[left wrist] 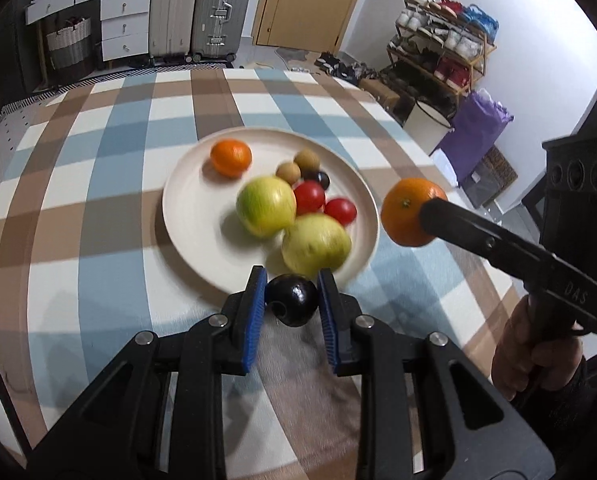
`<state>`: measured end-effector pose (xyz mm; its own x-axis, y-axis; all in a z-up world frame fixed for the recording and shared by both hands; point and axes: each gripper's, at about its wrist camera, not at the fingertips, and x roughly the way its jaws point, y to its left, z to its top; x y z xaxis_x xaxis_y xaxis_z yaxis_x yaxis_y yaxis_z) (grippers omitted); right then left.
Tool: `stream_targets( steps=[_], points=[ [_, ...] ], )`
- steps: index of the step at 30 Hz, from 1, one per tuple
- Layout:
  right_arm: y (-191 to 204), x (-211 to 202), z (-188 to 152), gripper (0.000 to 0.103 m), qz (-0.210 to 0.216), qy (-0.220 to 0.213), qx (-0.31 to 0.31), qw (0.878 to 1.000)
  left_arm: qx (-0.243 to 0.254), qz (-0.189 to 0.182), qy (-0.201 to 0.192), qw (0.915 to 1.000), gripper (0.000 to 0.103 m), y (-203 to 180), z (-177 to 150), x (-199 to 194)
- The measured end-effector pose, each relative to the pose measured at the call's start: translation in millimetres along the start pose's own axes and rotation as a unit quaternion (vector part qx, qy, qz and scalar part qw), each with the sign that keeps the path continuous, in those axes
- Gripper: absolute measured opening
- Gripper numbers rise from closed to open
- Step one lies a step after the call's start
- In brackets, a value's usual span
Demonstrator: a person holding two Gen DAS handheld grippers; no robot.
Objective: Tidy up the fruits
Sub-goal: 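Carry the mandarin and plum onto the white plate and open both tools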
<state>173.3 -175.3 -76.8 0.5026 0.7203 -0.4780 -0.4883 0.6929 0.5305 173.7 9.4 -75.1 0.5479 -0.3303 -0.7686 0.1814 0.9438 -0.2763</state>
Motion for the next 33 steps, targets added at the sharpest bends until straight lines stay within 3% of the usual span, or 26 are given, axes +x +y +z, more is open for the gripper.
stream_targets(
  steps=[14,33],
  points=[
    [-6,31,50,0.034,0.009,-0.004,0.01,1.0,-0.026,-0.003,-0.009,0.9996,0.023,31,50,16],
    [-30,86,64,0.035,-0.014,0.033,0.041,0.999,-0.048,-0.001,0.018,0.9987,0.023,69,65,68]
  ],
)
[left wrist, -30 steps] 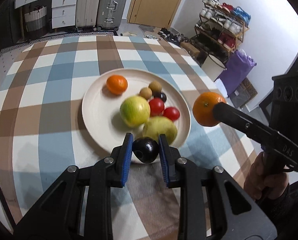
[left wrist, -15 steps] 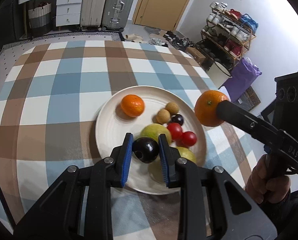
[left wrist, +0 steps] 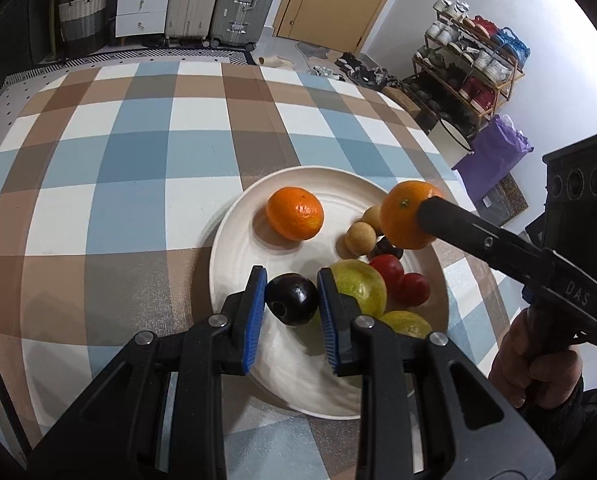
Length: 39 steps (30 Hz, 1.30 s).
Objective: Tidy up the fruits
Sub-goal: 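Carry the mandarin and plum onto the white plate and open both tools, then withdraw both tools back from the plate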
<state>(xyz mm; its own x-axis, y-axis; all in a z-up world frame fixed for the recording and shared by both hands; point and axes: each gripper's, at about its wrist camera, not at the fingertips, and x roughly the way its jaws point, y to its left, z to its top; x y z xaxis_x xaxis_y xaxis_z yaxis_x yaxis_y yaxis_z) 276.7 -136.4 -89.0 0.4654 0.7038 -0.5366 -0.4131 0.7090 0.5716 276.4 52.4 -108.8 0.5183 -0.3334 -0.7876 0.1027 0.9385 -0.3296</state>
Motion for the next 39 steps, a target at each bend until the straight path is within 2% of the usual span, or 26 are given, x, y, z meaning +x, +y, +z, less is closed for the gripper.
stream_targets(
  steps=[16,17,18,19,22,24,28,31,34,36,39],
  points=[
    [-12,31,-1,0.036,-0.038,0.031,0.004,0.999,0.007,0.007,0.015,0.9998,0.024,1,1,17],
    [-12,31,-1,0.038,-0.042,0.03,0.005,0.999,0.006,0.01,0.016,0.9998,0.026,1,1,17],
    [-12,29,-1,0.048,-0.048,0.025,0.006,0.999,0.003,0.011,0.015,0.9998,0.027,1,1,16],
    [-12,27,-1,0.052,-0.049,0.021,0.007,0.999,0.001,0.01,0.014,0.9998,0.028,3,1,14],
    [-11,16,1,0.053,-0.038,0.005,0.01,0.999,-0.004,0.008,0.007,0.9999,0.029,4,0,6],
    [-9,7,2,0.054,-0.048,-0.004,0.005,0.999,-0.002,0.014,0.0,0.9999,0.036,2,-1,-1],
    [-5,-12,2,0.055,-0.049,-0.022,0.008,0.999,-0.005,0.022,-0.014,0.9997,0.038,2,-3,-17],
    [4,-29,0,0.063,-0.053,-0.039,-0.001,0.998,-0.003,0.028,-0.025,0.9993,0.04,-2,-7,-30],
    [13,-44,-3,0.065,-0.053,-0.057,-0.011,0.997,0.0,0.028,-0.038,0.9989,0.047,-10,-13,-46],
    [21,-55,-8,0.072,-0.052,-0.069,-0.021,0.996,0.007,0.034,-0.051,0.9981,0.055,-17,-18,-58],
    [29,-73,-16,0.079,-0.058,-0.09,-0.034,0.994,0.01,0.038,-0.067,0.997,0.061,-24,-25,-73]
  ],
)
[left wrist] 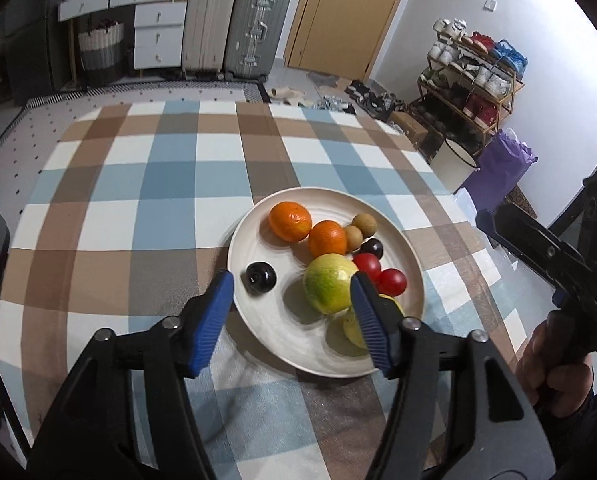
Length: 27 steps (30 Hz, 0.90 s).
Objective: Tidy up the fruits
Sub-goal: 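Withdraw both tools back from the plate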
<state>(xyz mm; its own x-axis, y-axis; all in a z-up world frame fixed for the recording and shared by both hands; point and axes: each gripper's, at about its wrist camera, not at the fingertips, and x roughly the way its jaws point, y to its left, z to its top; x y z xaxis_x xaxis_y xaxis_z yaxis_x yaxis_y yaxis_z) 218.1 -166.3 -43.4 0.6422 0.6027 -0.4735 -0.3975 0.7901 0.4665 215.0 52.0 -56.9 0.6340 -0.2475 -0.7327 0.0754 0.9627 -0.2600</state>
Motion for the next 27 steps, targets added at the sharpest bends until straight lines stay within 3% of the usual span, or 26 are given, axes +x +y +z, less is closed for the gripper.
stream_targets(
  steps=[4,6,10,17,22,27],
  points=[
    [5,-19,-7,0.08,-0.014,-0.023,-0.012,1.0,0.002,0.007,-0.014,0.9999,0.064,-8,-8,-17],
    [7,-26,-9,0.084,-0.028,-0.031,-0.016,0.999,0.005,0.014,-0.024,0.9996,0.073,-13,-13,-27],
    [13,-40,-15,0.086,-0.031,-0.043,-0.027,0.998,0.012,0.035,-0.051,0.998,0.081,-19,-17,-45],
    [28,-54,-26,0.1,-0.033,-0.057,-0.051,0.996,0.007,0.056,-0.092,0.9941,0.089,-23,-25,-74],
    [36,-62,-37,0.101,-0.037,-0.063,-0.067,0.995,0.016,0.07,-0.133,0.9885,0.101,-25,-39,-90],
    [42,-67,-49,0.102,-0.042,-0.073,-0.081,0.993,0.012,0.081,-0.162,0.9834,0.102,-24,-52,-102]
  ],
)
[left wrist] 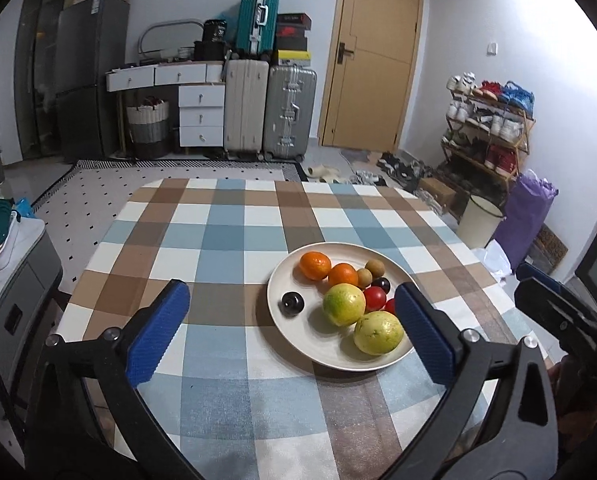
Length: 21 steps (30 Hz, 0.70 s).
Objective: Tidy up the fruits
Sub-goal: 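Withdraw both tools back from the plate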
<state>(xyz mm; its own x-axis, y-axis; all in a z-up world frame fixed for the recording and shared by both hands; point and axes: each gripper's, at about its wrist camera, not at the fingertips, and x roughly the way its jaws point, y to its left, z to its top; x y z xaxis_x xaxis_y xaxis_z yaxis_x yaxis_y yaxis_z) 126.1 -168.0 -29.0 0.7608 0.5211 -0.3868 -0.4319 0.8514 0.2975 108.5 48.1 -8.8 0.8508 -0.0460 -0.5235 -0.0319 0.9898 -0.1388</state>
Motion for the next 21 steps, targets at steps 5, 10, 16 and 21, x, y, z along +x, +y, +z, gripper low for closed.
stream_targets(
  steps=[5,10,16,21],
  points=[
    [9,-7,-5,0.102,-0.005,-0.018,-0.022,1.0,0.009,0.016,-0.034,0.9993,0.102,0,-8,-12],
    [19,-14,-12,0.102,-0.005,-0.033,-0.044,0.998,-0.001,0.031,-0.05,0.9983,0.102,2,-17,-21],
    [24,-22,-18,0.102,-0.005,-0.061,-0.058,0.996,0.03,0.077,-0.095,0.9921,0.102,-2,-34,-23],
    [30,-23,-37,0.102,-0.007,-0.086,-0.069,0.994,0.027,0.083,-0.109,0.9902,0.102,0,-50,-15]
  ],
)
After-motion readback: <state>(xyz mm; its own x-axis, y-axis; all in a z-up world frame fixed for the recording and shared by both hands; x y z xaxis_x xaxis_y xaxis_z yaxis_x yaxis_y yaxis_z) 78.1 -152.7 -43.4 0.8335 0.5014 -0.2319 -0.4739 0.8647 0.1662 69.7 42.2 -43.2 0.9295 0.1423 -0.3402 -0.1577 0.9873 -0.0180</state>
